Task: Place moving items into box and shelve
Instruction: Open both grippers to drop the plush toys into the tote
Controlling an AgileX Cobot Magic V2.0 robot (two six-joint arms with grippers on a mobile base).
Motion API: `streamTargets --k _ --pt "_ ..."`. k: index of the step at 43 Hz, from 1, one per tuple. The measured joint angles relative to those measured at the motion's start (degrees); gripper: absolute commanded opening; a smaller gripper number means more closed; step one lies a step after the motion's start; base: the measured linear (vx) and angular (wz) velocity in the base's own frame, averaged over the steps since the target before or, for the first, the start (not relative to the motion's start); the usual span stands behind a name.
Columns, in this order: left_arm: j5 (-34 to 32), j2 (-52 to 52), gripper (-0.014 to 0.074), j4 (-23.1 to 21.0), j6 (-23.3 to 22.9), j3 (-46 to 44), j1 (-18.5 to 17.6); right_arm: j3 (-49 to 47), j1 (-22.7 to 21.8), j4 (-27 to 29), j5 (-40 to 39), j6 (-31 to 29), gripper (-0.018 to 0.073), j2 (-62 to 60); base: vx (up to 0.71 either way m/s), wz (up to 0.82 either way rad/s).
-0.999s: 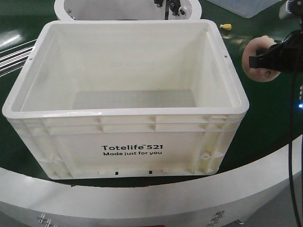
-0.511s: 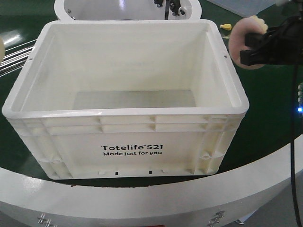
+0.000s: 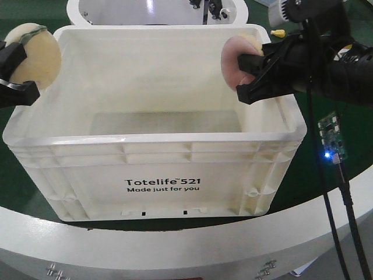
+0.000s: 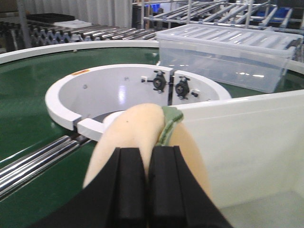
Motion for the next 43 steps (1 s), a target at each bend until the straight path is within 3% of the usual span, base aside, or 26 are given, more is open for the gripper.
streamTargets --k 3,9,30,43 --pt "0.0 0.12 -0.0006 0.05 0.0 0.0 -0.94 0.0 0.16 0.5 0.0 0.0 0.0001 0.49 0.0 0.0" --pt "-0.04 1.4 0.008 0.09 -0.1 0.0 -1.45 0.0 0.16 2.05 -0.67 0.0 0.0103 0.82 0.0 0.0" --pt "-0.42 1.68 0.0543 0.09 -0.16 0.0 -1.45 0.0 0.16 2.9 -0.88 0.0 0.0664 0.82 0.0 0.0" --pt "-0.37 1.68 0.0543 -0.29 -0.27 0.0 -1.45 0.0 0.16 3.9 -1.07 0.0 0.0624 0.82 0.0 0.0"
